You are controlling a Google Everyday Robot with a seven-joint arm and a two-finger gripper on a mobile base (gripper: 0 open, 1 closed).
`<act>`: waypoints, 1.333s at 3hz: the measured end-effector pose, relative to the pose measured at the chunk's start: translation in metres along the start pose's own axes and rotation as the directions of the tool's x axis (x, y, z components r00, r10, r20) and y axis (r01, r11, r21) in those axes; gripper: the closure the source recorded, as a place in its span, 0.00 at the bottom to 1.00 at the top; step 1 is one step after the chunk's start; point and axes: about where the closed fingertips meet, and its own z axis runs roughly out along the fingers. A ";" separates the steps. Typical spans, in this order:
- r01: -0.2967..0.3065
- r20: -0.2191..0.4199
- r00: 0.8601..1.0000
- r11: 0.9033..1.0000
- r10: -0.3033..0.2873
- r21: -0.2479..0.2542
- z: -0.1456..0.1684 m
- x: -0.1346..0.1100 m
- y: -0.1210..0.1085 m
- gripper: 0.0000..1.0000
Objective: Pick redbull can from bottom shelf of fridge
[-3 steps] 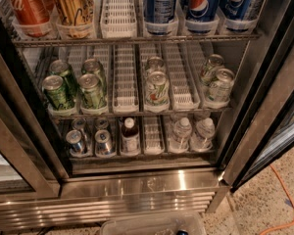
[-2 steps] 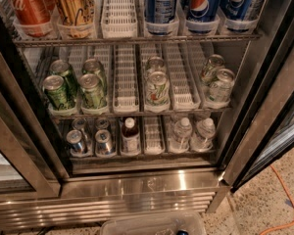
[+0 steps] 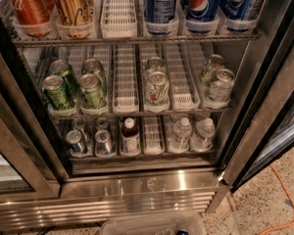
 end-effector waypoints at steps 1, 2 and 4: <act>-0.040 0.005 0.999 0.999 0.040 -0.029 0.023 0.011 -0.002 0.00; -0.063 0.094 0.993 0.995 0.070 -0.075 0.061 -0.007 0.009 0.00; 0.065 0.477 0.879 0.992 -0.008 -0.105 0.065 -0.094 0.052 0.00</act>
Offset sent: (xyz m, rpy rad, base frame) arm 0.1291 0.0539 -0.0555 0.1406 -0.1487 -0.5105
